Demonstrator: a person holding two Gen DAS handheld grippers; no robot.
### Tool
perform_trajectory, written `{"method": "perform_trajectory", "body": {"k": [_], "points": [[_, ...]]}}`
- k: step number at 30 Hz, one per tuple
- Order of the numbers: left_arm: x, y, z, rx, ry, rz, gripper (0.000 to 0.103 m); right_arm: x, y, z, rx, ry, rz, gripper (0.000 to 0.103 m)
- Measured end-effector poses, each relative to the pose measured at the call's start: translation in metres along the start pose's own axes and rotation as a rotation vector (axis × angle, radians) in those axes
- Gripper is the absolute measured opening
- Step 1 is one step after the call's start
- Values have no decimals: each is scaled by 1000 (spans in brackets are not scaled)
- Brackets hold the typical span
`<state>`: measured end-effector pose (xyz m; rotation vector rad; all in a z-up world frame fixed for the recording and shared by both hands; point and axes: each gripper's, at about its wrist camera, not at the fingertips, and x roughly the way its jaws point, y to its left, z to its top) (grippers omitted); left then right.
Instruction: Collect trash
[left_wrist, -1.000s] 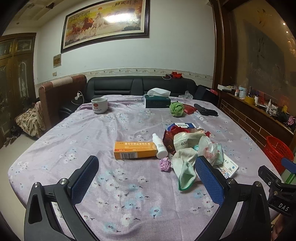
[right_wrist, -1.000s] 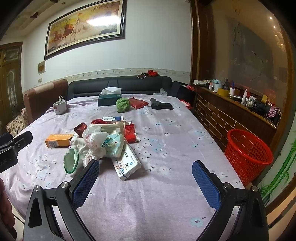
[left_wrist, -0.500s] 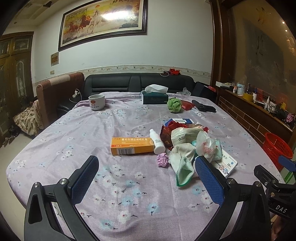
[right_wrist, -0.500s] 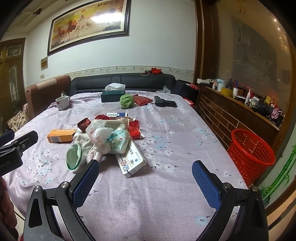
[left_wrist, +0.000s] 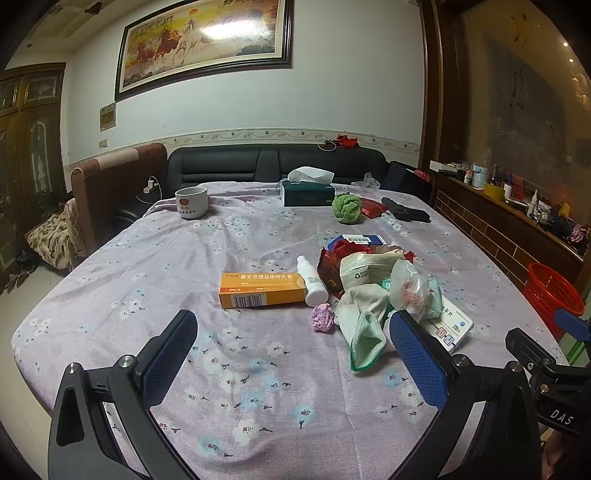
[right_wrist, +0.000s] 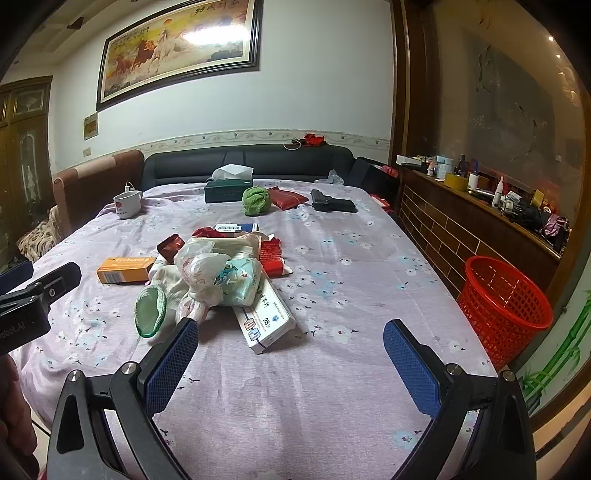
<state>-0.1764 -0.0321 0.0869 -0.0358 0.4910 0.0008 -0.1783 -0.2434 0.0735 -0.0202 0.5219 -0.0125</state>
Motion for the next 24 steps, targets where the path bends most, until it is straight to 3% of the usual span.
{"method": "perform_trajectory", "body": {"k": [24], "points": [[3, 1, -3, 5, 17, -14, 103, 3, 0, -2, 8, 14, 10, 102]]}}
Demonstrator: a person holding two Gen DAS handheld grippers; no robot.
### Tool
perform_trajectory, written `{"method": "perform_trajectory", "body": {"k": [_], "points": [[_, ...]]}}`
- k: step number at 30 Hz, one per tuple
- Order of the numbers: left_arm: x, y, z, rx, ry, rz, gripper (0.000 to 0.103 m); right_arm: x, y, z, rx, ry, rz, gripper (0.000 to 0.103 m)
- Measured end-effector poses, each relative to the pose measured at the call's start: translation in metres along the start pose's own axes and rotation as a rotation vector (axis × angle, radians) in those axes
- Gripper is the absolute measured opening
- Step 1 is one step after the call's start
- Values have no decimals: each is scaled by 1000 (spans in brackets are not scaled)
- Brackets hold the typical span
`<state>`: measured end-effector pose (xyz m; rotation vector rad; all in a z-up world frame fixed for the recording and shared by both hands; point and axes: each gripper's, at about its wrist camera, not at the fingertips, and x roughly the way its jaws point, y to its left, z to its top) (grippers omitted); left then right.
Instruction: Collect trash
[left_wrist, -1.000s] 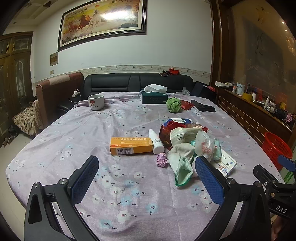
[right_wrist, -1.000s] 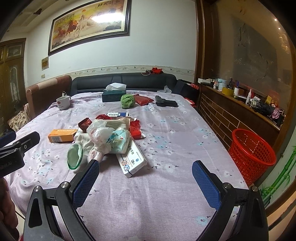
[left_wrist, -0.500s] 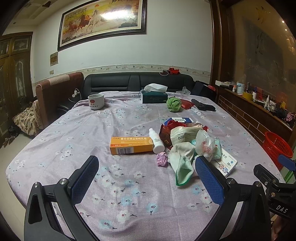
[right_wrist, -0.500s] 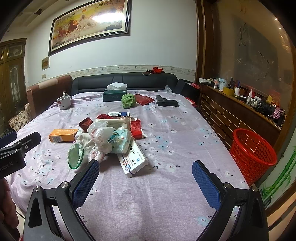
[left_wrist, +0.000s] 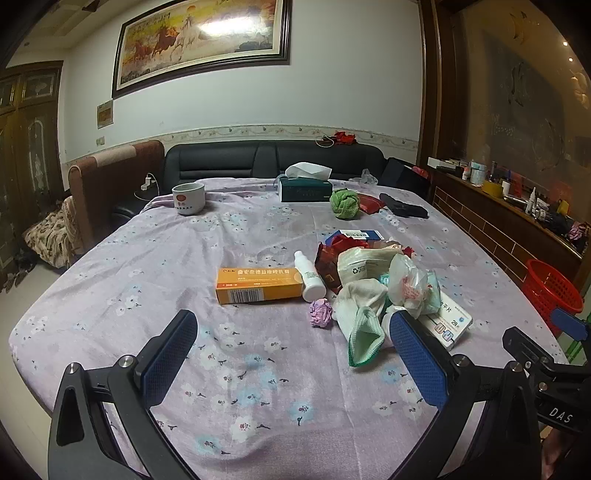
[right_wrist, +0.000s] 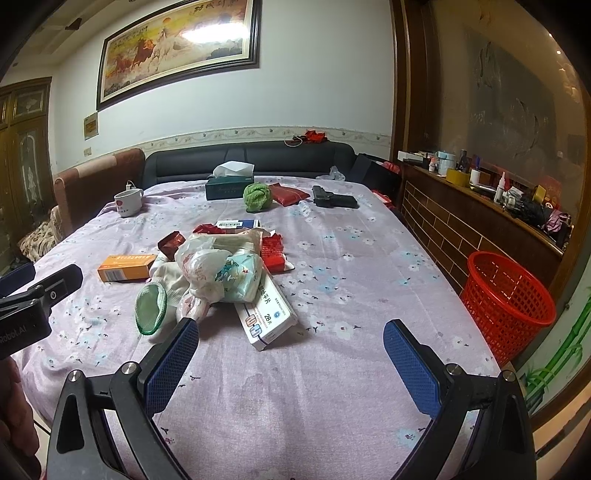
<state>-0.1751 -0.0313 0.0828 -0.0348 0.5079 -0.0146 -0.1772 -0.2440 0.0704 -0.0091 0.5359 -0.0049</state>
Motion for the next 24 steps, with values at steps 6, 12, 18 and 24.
{"method": "perform_trajectory", "body": {"k": [6, 12, 18, 24], "points": [[3, 2, 0, 1, 11, -11, 103, 1, 0, -1, 1, 5, 2, 102], [15, 6, -1, -5, 68, -57, 103, 4, -7, 1, 22, 17, 38, 95], [43, 6, 6, -22, 164, -150, 95, 18, -16, 2, 67, 93, 139, 64], [74, -10, 9, -7, 252, -218, 76, 22, -16, 3, 73, 100, 176, 61]]}}
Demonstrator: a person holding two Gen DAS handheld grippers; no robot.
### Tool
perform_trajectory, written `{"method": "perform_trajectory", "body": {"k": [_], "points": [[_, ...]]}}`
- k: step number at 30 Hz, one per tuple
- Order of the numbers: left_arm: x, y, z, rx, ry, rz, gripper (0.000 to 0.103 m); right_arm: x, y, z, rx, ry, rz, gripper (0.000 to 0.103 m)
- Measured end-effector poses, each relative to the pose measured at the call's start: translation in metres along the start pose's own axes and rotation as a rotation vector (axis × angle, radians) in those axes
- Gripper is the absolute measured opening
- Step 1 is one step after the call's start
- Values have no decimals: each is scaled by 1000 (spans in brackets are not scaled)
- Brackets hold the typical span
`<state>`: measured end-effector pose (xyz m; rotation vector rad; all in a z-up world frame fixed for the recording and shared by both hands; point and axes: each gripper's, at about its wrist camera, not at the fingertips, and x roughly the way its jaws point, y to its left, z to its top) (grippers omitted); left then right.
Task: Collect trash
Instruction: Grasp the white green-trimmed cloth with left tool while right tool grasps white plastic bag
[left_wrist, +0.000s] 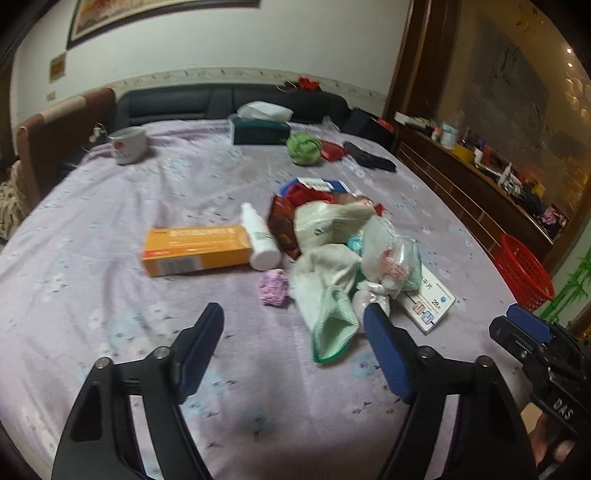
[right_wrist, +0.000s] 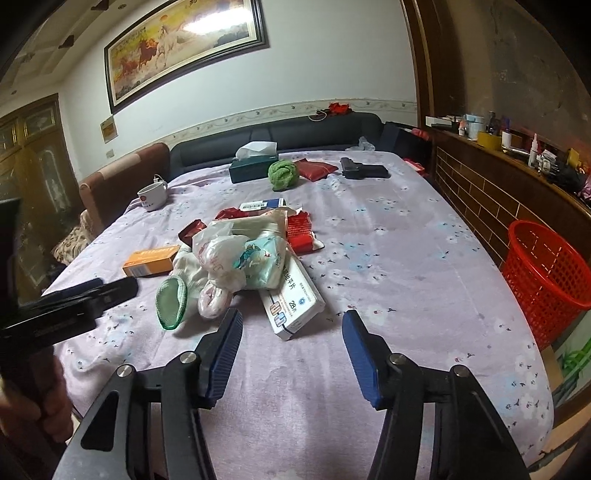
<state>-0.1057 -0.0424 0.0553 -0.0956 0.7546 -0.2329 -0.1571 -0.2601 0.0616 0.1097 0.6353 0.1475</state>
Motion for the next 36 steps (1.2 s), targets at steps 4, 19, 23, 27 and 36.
{"method": "perform_trajectory", "body": {"k": [4, 19, 23, 27, 36], "points": [[19, -8, 6, 24, 32, -18, 70, 3, 1, 1, -8, 2, 9, 61], [53, -3, 17, 34, 104, -60, 15, 18, 16, 20, -74, 13, 69, 61], [34, 11, 15, -3, 64, -93, 15, 33, 30, 25, -107, 44, 113, 61], [17, 21, 13, -5, 25, -85, 15, 57, 44, 29, -132, 91, 122, 49], [3, 28, 8, 12, -19, -49, 15, 102, 61, 29, -180, 153, 74, 19]]}}
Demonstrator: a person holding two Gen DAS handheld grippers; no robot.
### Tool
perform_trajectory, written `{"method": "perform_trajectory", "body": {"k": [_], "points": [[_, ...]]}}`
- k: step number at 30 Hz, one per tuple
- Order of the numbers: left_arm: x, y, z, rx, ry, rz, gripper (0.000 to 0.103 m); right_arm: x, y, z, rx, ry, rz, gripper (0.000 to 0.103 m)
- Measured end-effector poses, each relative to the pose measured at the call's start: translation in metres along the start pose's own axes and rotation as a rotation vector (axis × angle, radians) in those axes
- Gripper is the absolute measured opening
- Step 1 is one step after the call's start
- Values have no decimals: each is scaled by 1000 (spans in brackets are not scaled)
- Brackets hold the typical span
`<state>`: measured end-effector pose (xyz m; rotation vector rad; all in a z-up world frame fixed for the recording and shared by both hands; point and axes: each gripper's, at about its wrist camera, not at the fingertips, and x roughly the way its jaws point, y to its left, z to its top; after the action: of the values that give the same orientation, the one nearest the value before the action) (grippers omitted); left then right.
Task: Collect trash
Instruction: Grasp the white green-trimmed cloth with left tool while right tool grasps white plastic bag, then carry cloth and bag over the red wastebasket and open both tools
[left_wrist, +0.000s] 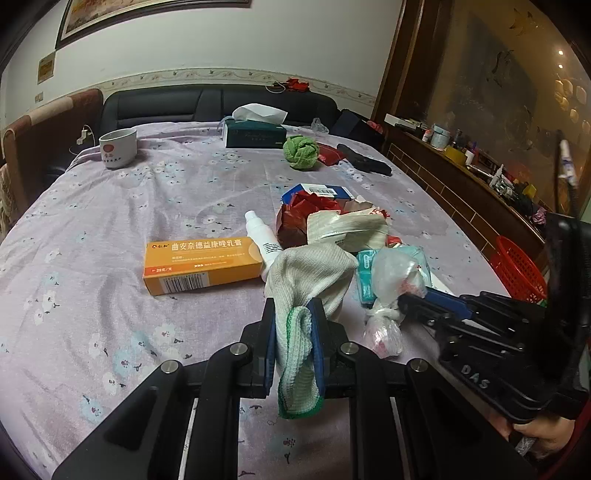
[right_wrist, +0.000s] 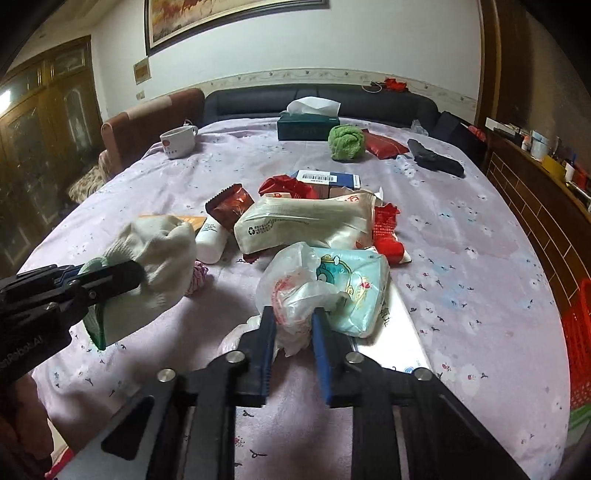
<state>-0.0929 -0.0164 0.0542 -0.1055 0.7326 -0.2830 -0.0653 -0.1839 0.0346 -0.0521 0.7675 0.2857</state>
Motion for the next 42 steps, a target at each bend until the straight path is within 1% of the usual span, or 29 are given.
{"method": "perform_trajectory", "body": {"k": [2, 5, 8, 12, 16, 18, 21, 26, 31, 34, 35, 40, 42], "points": [[-2, -2, 0, 1, -6, 1, 16, -8, -2, -2, 6, -24, 9, 15], [-4, -9, 2, 10, -14, -12, 15, -22, -10, -4, 44, -55, 35, 15], [-5, -24, 6, 36, -18, -31, 15, -39, -22, -4, 79, -84, 56, 15], [-6, -46, 12, 76, -22, -54, 15, -61, -39, -3, 117, -118, 42, 15], [-6, -76, 21, 135, -28, -81, 15, -78, -55, -2, 133, -149, -12, 15], [-6, -89, 25, 157, -29, -94, 16, -86, -67, -2, 151, -161, -25, 15], [-4, -113, 31, 196, -27, -127, 16, -105, -91, -4, 186, -190, -70, 15], [4, -162, 38, 260, -15, -190, 16, -143, -145, -11, 273, -240, -149, 15], [14, -220, 47, 318, 0, -276, 16, -177, -198, -22, 343, -272, -231, 15], [23, -259, 50, 356, 10, -331, 16, -195, -236, -31, 403, -281, -270, 15], [28, -273, 52, 366, 15, -353, 16, -199, -247, -33, 417, -281, -282, 15], [53, -328, 55, 396, 46, -418, 16, -210, -294, -46, 488, -272, -345, 15], [65, -343, 57, 401, 63, -427, 16, -213, -312, -50, 516, -272, -356, 15]]}}
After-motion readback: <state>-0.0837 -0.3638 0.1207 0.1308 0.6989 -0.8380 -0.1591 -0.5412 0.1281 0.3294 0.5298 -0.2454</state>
